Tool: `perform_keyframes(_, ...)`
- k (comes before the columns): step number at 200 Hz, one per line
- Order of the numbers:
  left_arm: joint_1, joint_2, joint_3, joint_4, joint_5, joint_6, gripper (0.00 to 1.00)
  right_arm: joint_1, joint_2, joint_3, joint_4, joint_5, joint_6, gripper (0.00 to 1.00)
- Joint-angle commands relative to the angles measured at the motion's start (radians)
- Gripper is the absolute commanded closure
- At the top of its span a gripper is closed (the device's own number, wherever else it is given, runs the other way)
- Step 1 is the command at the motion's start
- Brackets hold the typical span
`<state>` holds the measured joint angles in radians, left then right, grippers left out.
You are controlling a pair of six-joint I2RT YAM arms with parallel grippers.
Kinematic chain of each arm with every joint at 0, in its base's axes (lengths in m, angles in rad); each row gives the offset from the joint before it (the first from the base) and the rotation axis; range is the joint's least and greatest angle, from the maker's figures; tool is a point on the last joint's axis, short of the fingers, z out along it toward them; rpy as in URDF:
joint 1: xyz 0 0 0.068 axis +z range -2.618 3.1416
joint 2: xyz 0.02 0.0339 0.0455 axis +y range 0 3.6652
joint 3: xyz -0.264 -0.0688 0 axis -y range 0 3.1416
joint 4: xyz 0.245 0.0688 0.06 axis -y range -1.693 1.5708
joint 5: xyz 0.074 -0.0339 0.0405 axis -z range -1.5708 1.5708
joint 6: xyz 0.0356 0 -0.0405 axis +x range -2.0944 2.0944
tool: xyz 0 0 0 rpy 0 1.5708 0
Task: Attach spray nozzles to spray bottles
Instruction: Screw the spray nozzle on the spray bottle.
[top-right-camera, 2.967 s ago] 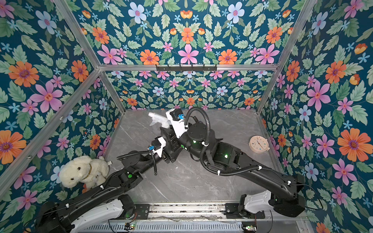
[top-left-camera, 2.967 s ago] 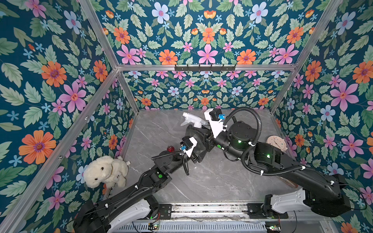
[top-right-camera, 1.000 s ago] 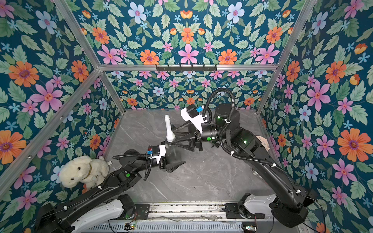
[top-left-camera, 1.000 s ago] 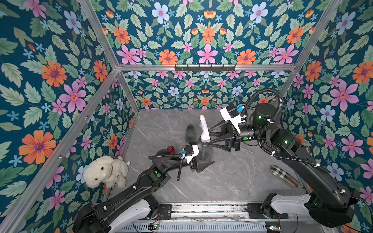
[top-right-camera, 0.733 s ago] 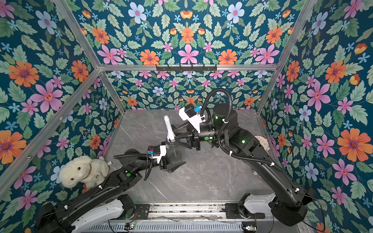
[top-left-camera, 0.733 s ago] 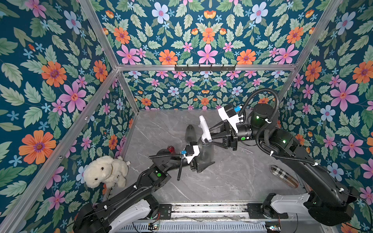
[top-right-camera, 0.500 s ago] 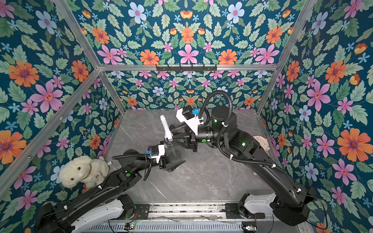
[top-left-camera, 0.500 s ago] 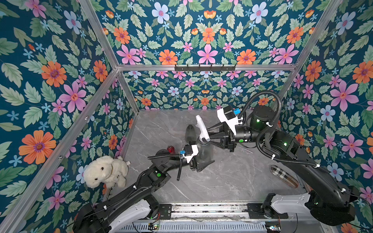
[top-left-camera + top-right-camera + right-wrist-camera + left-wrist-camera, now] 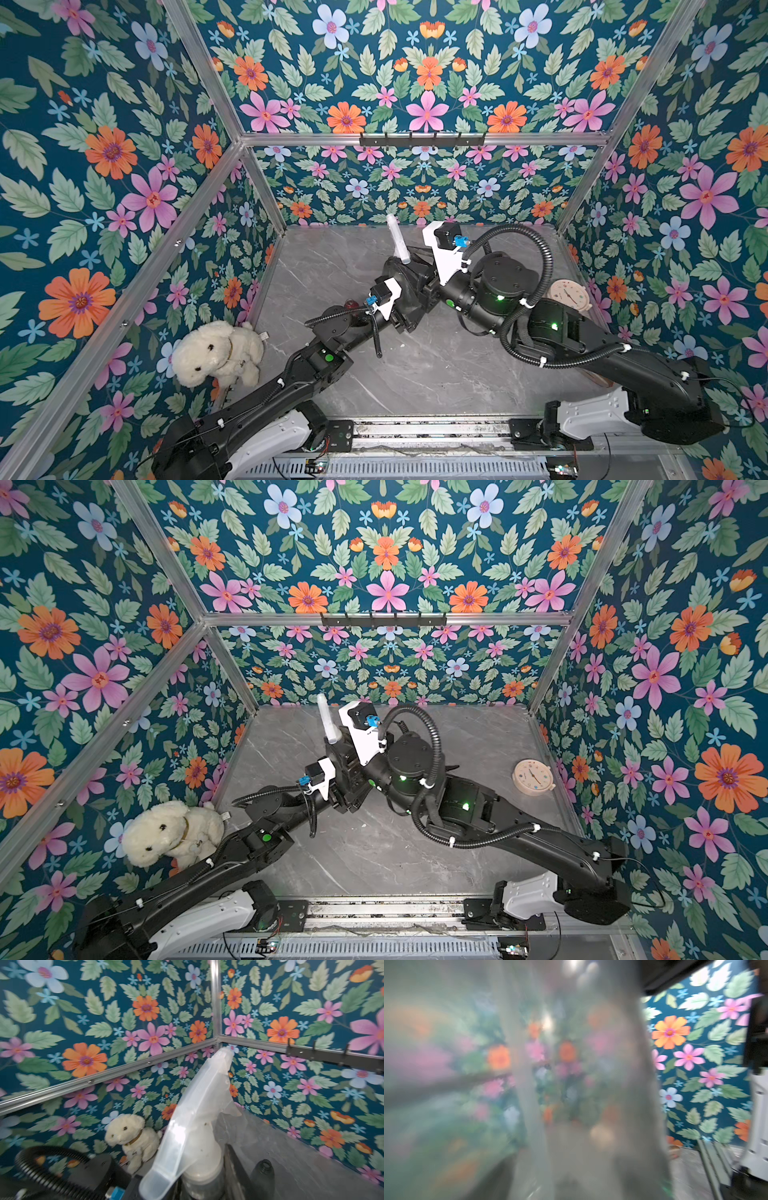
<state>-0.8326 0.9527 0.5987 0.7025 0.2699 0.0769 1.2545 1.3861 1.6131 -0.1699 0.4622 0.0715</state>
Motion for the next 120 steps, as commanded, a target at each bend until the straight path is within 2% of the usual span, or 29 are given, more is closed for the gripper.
perform_keyframes(1,-0.004,0.017,0.024,0.004,-0.047,0.028,1.0,0.082,0.087,0.016,-0.147,0.122,0.024,0.75)
perform_keyframes(28,-0.004,0.019,0.026,0.002,-0.059,0.029,1.0,0.102,0.12,0.038,-0.111,0.196,-0.001,0.72)
perform_keyframes(50,-0.004,0.015,0.022,0.002,-0.067,0.028,1.0,0.103,0.076,0.004,-0.053,0.185,-0.04,0.63)
perform_keyframes(85,-0.003,0.014,0.016,0.015,-0.062,0.02,1.0,0.107,-0.09,-0.143,0.067,0.088,-0.103,0.45)
perform_keyframes(120,-0.002,0.003,0.006,0.027,-0.019,0.021,1.0,0.089,-0.261,-0.225,0.034,-0.065,-0.124,0.43)
